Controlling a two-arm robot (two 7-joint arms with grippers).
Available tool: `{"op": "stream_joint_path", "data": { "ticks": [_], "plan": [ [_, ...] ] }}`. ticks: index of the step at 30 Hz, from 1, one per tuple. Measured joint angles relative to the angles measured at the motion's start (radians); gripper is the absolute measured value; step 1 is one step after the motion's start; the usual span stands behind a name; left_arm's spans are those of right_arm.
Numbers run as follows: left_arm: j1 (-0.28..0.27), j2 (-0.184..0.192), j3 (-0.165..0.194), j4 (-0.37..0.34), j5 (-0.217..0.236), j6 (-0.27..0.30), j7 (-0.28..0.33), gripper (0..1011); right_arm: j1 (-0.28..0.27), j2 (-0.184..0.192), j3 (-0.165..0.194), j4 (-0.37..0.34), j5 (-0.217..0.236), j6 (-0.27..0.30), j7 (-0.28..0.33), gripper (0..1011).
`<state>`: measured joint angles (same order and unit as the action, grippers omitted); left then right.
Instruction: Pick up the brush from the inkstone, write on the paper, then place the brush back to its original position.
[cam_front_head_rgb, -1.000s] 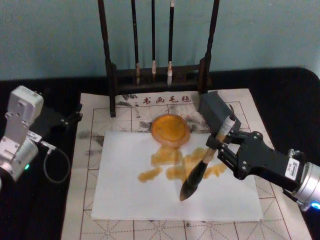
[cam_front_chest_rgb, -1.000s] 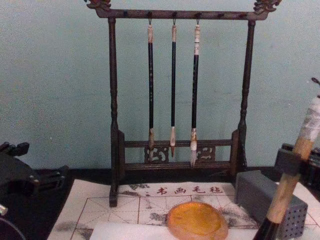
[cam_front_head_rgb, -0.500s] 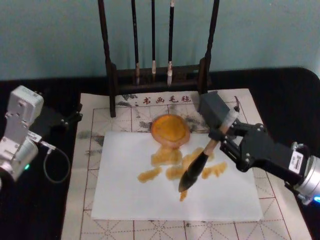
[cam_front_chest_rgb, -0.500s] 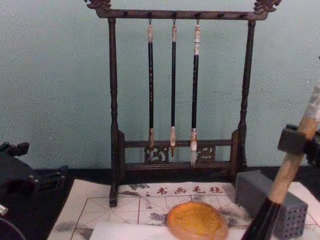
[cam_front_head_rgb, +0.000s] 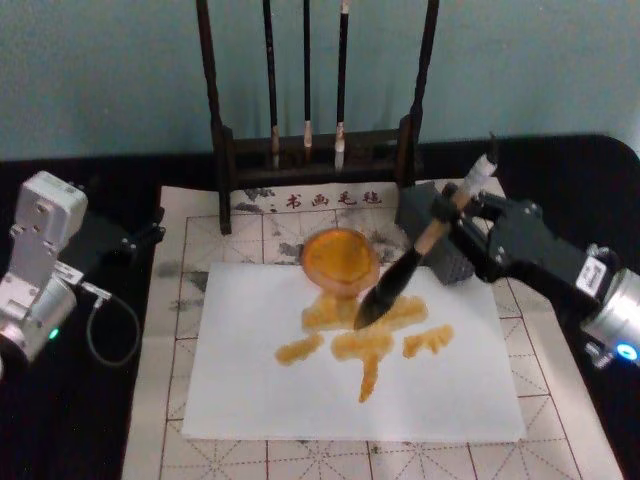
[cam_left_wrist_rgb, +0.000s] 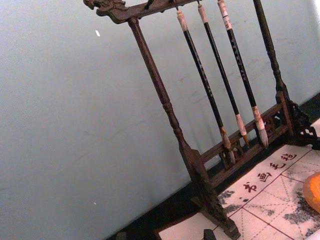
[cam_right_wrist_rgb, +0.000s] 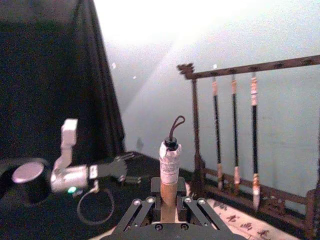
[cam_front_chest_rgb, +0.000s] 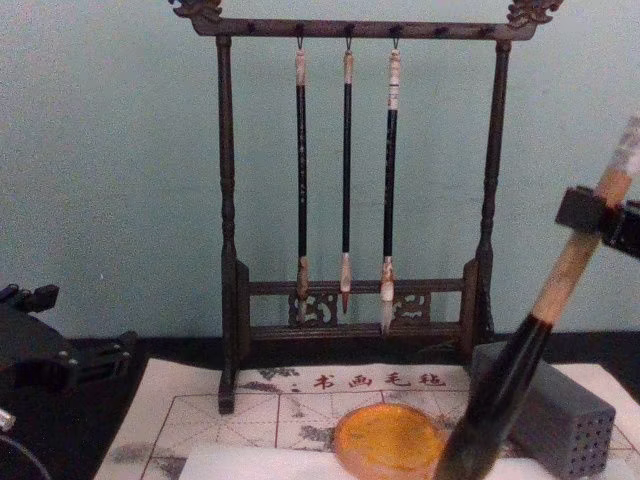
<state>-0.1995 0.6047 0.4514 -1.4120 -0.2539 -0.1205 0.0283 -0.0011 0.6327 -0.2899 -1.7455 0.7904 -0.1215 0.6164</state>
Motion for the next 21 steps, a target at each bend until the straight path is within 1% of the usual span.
{"op": "stream_joint_path", "data": {
  "ticks": [3,4,9,10,14,19,20,21],
  "plan": [
    [0.0,0.0,0.0,0.0,0.0,0.0,0.0,1001,0.026,-0.025,0.002,0.023,0.016,0.004,-0.014,194],
    [0.0,0.0,0.0,0.0,0.0,0.0,0.0,1001,0.04,-0.039,0.003,0.037,0.025,0.008,-0.022,195],
    [0.0,0.0,0.0,0.0,0.0,0.0,0.0,1001,0.074,-0.074,0.008,0.07,0.057,0.022,-0.047,195],
    [0.0,0.0,0.0,0.0,0.0,0.0,0.0,1001,0.087,-0.087,0.008,0.082,0.069,0.03,-0.056,195],
    [0.0,0.0,0.0,0.0,0.0,0.0,0.0,1001,0.113,-0.111,0.009,0.109,0.094,0.049,-0.078,195],
    [0.0,0.0,0.0,0.0,0.0,0.0,0.0,1001,0.165,-0.155,0.007,0.175,0.14,0.094,-0.132,194],
    [0.0,0.0,0.0,0.0,0.0,0.0,0.0,1001,0.165,-0.155,0.007,0.175,0.14,0.094,-0.132,195],
    [0.0,0.0,0.0,0.0,0.0,0.0,0.0,1001,0.181,-0.167,0.007,0.195,0.154,0.108,-0.148,195]
  ]
}}
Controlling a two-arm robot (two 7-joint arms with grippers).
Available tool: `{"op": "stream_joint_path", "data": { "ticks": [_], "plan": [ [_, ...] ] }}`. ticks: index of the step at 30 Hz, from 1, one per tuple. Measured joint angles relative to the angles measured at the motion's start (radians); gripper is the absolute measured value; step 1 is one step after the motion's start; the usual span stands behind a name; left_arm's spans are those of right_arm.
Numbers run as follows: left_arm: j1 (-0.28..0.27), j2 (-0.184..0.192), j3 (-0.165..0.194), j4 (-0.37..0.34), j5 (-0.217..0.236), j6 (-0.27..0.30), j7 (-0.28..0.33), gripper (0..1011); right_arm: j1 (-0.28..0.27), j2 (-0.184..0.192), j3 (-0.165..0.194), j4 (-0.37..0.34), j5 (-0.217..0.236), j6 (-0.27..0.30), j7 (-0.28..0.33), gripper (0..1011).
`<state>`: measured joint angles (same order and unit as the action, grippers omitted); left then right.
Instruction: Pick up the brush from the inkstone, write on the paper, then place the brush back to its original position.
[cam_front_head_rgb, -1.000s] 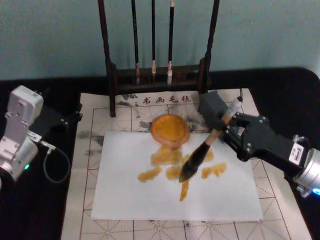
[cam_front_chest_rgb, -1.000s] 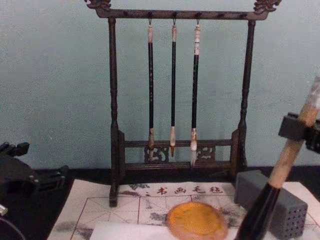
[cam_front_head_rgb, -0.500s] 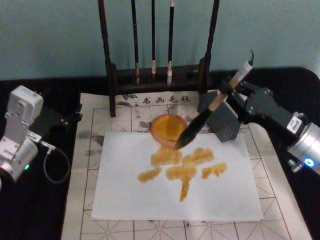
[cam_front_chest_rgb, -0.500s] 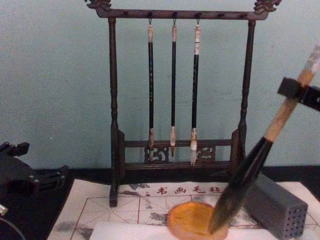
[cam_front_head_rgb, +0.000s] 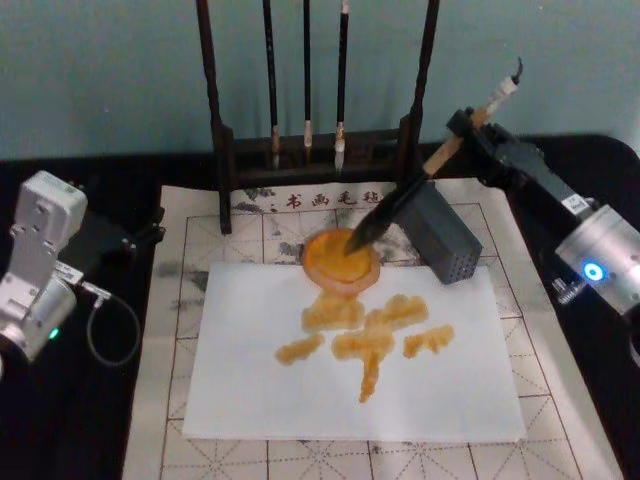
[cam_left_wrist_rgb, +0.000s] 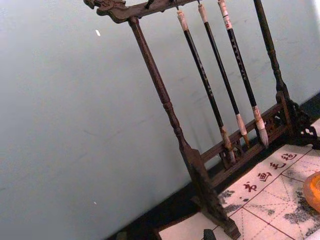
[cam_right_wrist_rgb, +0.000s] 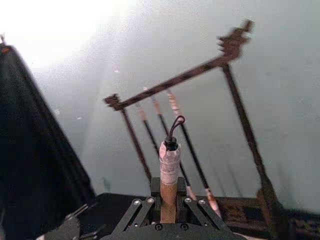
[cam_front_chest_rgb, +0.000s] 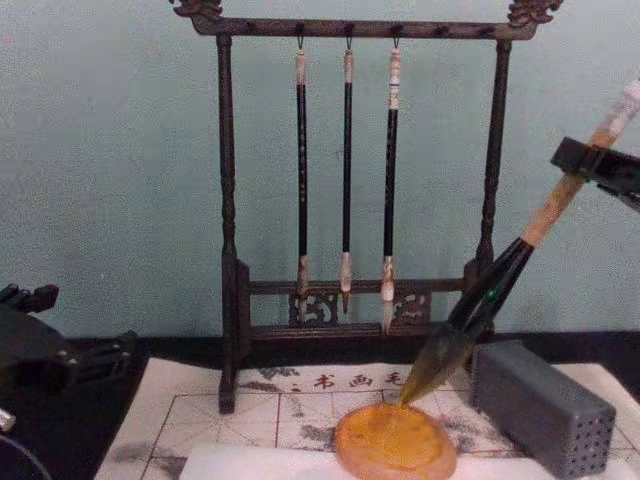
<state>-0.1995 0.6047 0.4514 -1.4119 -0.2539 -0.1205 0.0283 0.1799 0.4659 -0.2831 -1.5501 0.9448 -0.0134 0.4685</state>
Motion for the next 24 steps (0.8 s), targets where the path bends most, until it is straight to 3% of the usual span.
{"op": "stream_joint_path", "data": {
  "ticks": [13,24],
  "plan": [
    [0.0,0.0,0.0,0.0,0.0,0.0,0.0,1001,0.107,-0.084,-0.007,0.174,0.118,0.071,-0.083,194],
    [0.0,0.0,0.0,0.0,0.0,0.0,0.0,1001,0.15,-0.116,-0.014,0.263,0.18,0.1,-0.136,194]
  ]
}}
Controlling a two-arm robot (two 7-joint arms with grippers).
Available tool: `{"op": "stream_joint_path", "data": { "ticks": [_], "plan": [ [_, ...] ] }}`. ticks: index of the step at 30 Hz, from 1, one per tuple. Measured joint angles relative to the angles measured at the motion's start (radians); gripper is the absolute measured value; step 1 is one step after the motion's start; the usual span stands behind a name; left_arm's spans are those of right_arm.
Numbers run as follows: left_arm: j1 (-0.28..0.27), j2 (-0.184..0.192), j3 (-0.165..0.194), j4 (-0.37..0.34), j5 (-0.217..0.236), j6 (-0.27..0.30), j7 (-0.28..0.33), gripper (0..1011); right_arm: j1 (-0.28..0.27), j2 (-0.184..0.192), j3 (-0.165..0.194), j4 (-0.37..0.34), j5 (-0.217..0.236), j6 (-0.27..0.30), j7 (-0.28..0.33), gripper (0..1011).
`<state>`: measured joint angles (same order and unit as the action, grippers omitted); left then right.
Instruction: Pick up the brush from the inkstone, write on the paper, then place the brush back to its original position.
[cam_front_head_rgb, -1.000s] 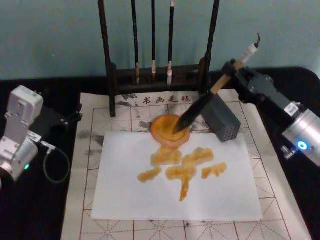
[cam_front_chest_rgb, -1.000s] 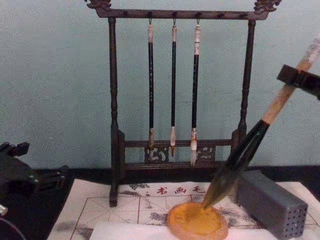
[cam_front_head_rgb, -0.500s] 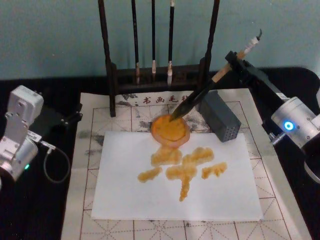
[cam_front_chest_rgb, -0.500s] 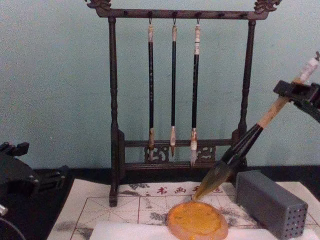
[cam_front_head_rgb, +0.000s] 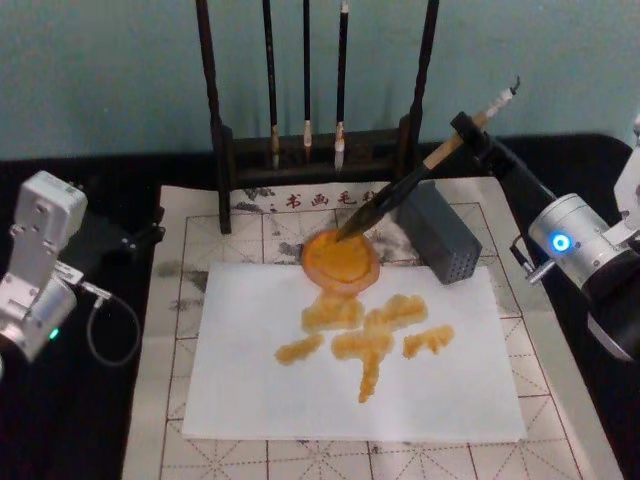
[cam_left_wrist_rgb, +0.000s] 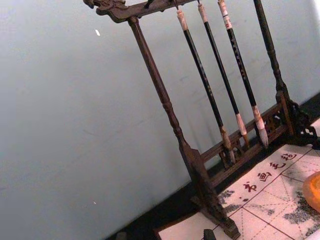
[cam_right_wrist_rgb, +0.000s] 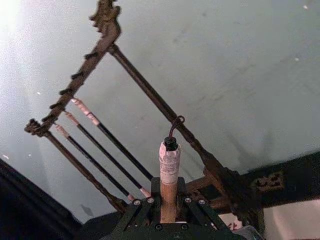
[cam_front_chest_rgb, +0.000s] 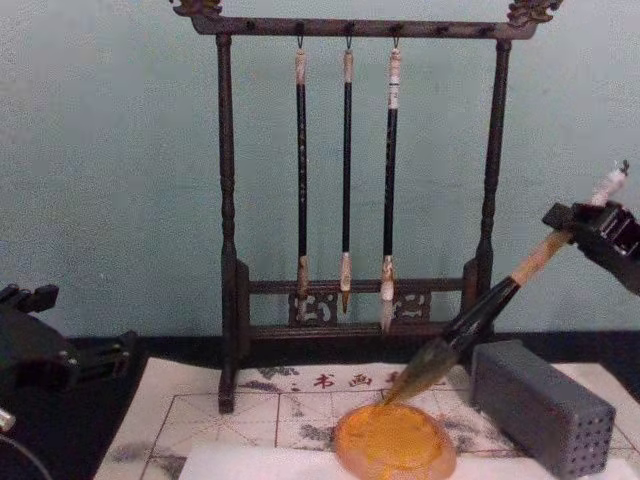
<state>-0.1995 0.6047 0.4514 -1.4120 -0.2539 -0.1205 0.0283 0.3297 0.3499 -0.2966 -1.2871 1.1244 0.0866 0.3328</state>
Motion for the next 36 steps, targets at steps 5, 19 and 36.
{"op": "stream_joint_path", "data": {
  "ticks": [5,19,36],
  "plan": [
    [0.0,0.0,0.0,0.0,0.0,0.0,0.0,1001,0.01,-0.007,-0.005,0.02,0.024,0.008,-0.011,194],
    [0.0,0.0,0.0,0.0,0.0,0.0,0.0,1001,0.03,-0.029,-0.017,0.056,0.091,0.034,-0.07,194],
    [0.0,0.0,0.0,0.0,0.0,0.0,0.0,1001,0.034,-0.031,-0.047,0.067,0.138,0.042,-0.124,194]
  ]
}}
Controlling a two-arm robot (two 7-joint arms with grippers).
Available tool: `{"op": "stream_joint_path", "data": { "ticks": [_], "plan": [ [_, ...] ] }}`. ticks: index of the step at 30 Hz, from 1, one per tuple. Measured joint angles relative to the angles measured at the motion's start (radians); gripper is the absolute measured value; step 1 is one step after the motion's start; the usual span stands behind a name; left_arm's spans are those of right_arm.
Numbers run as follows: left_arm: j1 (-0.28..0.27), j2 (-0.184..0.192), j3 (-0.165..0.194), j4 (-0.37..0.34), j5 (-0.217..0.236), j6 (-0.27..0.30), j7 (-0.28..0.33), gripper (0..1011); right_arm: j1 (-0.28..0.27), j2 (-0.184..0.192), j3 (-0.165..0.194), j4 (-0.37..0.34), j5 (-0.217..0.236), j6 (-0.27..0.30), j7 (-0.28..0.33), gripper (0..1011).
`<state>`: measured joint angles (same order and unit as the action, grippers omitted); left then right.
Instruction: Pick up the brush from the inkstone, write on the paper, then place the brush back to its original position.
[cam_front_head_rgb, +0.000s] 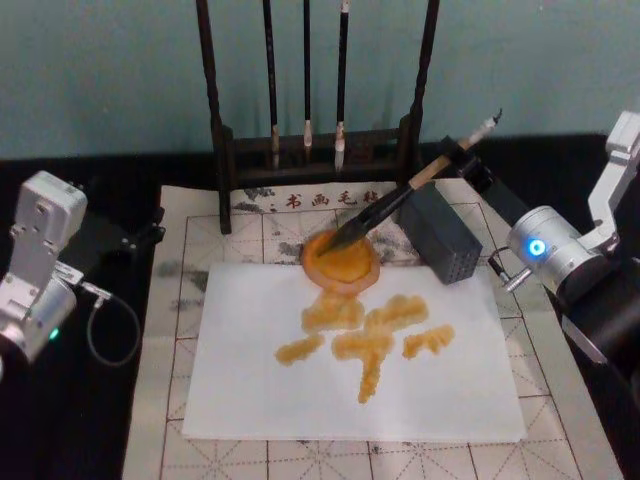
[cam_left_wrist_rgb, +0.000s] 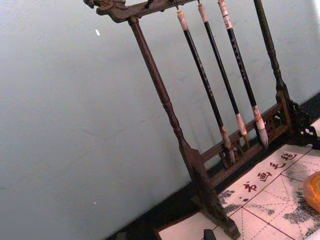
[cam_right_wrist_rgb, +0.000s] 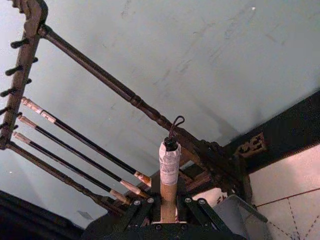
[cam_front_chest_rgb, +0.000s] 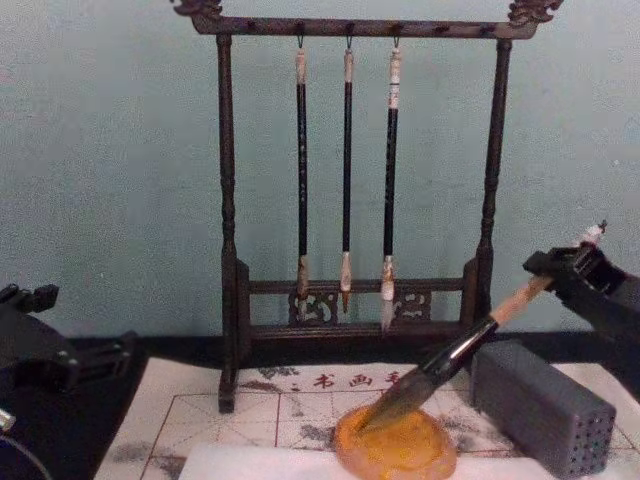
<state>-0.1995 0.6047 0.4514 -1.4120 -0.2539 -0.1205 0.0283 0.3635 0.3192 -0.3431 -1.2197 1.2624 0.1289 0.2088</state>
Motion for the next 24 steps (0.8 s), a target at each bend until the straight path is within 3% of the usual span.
{"op": "stream_joint_path", "data": {
  "ticks": [24],
  "plan": [
    [0.0,0.0,0.0,0.0,0.0,0.0,0.0,1001,0.009,0.002,-0.028,0.012,0.011,-0.015,-0.018,194]
  ]
}}
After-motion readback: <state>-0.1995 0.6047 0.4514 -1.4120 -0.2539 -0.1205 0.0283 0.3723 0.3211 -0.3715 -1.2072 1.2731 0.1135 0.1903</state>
